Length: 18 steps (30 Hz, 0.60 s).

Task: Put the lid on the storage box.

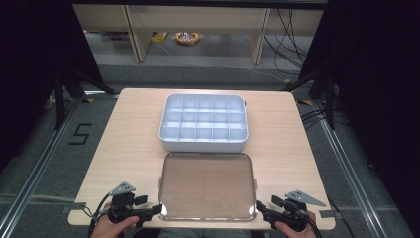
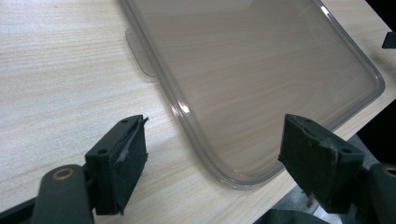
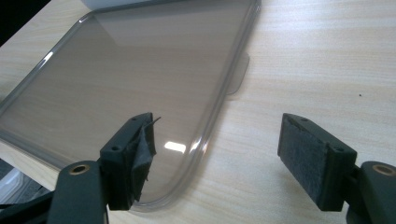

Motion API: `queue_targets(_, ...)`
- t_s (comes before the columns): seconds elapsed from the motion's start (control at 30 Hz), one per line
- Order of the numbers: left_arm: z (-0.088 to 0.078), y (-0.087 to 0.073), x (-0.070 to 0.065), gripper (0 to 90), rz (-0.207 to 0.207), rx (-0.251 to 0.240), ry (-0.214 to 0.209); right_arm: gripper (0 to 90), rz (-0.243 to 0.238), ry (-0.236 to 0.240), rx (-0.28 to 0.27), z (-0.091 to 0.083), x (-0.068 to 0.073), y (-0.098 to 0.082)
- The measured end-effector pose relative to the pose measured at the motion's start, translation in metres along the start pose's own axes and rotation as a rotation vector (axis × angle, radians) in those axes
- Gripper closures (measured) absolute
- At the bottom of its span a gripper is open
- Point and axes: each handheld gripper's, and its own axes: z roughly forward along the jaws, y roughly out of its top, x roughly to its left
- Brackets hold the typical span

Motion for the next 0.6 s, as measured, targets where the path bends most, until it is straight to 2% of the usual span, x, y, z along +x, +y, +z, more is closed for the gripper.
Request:
queue_targets(0.03, 0.0, 0.0, 0.0, 22.4, 0.0, 0.0, 0.0, 28.3, 0.0, 0.0, 0.0, 0.0, 0.0, 0.0)
queue_targets(0.07, 0.0001, 0.0, -0.0001, 22.4, 0.0, 0.001, 0.0, 28.2, -0.041, -0.003, -0.008, 0.0, -0.0033, 0.0007)
queue_targets(0.13, 0.0004, 0.0, -0.0006, 22.3, -0.002, -0.001, -0.001, 28.1, -0.04, 0.005, -0.009, -0.0007, -0.0032, 0.0009)
queue_targets(0.17, 0.0006, -0.0002, -0.0009, 22.3, -0.004, -0.002, -0.003, 28.1, 0.008, 0.016, 0.0, -0.0008, -0.0001, 0.0001)
queue_targets(0.2, 0.0006, -0.0003, -0.0009, 22.0, -0.004, -0.002, -0.005, 27.8, 0.003, -0.009, 0.016, -0.001, 0.0001, 0.0004)
queue_targets(0.23, 0.0005, -0.0003, -0.0009, 22.0, -0.005, -0.002, -0.005, 27.8, 0.003, -0.009, 0.016, -0.001, 0.0001, 0.0004)
queue_targets(0.27, 0.0003, -0.0002, -0.0006, 21.4, -0.004, -0.001, -0.007, 26.8, -0.036, -0.008, 0.004, -0.0007, -0.0032, 0.001)
queue_targets(0.3, 0.0004, -0.0003, -0.001, 21.4, -0.006, -0.003, -0.011, 26.8, -0.036, -0.008, 0.004, -0.0007, -0.0032, 0.001)
queue_targets(0.33, 0.0004, -0.0006, -0.0014, 20.9, -0.006, -0.002, -0.013, 25.8, -0.027, 0.011, -0.009, 0.0005, -0.0043, 0.0006)
queue_targets(0.37, 0.0005, -0.0008, -0.002, 20.6, -0.004, 0.0, -0.018, 24.5, 0.041, 0.022, 0.001, -0.0005, 0.0003, -0.0003)
queue_targets(0.4, 0.001, -0.0011, -0.0036, 19.4, 0.001, -0.008, -0.033, 22.9, -0.011, 0.038, -0.006, -0.0003, -0.004, 0.0004)
queue_targets(0.43, 0.001, -0.0011, -0.0036, 18.5, 0.001, -0.008, -0.033, 22.9, -0.011, 0.038, -0.006, -0.0003, -0.004, 0.0004)
queue_targets(0.47, 0.0007, -0.0011, -0.0037, 18.5, 0.021, -0.004, -0.045, 22.8, 0.029, 0.053, -0.005, -0.0012, -0.0009, 0.0004)
queue_targets(0.5, 0.0012, -0.0015, -0.0049, 18.4, 0.024, -0.005, -0.043, 22.6, -0.016, 0.039, -0.02, -0.0005, -0.0027, 0.0003)
queue_targets(0.6, 0.0027, -0.0023, -0.0064, 18.5, 0.035, 0.002, -0.047, 22.5, -0.02, 0.055, -0.02, -0.0009, -0.0014, 0.0001)
